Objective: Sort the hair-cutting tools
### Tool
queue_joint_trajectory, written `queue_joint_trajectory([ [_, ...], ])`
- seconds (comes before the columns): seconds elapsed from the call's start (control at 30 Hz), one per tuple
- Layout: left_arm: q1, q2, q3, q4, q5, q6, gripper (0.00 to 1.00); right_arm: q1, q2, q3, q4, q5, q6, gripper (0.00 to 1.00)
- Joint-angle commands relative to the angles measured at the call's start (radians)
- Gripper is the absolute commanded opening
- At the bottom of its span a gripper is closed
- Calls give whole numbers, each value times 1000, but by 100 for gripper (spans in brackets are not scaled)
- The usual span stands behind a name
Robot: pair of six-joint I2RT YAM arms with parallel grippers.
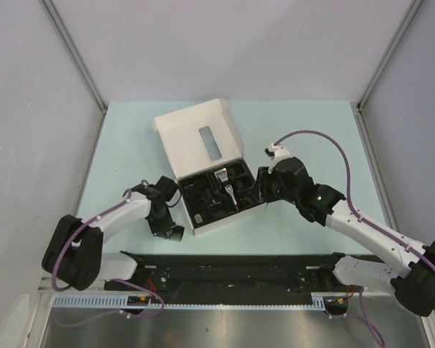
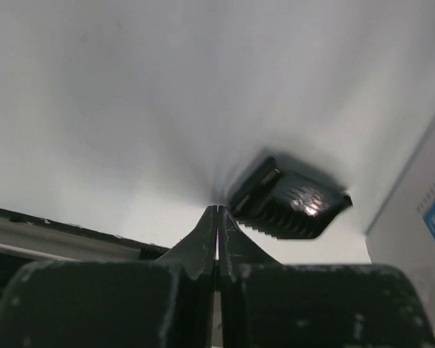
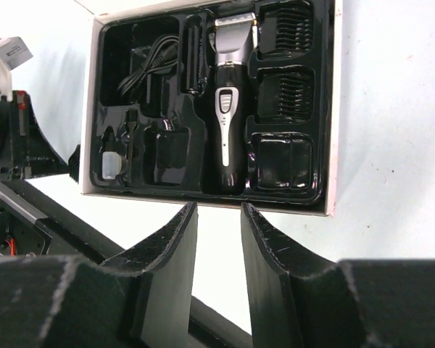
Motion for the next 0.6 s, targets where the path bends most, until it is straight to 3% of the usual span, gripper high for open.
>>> queue_joint_trajectory([
  [0.0,-81,-81,15,-27,15,-76,6,-16,-23,-9,21,-18,8,36],
  [0.1,-96,-127,29,-39,-37,-79,19,-28,-20,-9,23,-27,7,36],
  [0.33,-107,-258,14,-64,-57,-77,40,-68,-29,-9,-20,-27,28,37],
  [0.37,-116,-262,19,-56,-57,-50,50,-73,-29,-9,-25,-27,28,37],
  [0.47,-176,-255,63,-44,-92,44,70,-93,-28,-10,-35,-27,30,38],
  [0.57,-227,-215,107,-41,-115,128,79,-108,-20,-10,-37,-27,25,39],
])
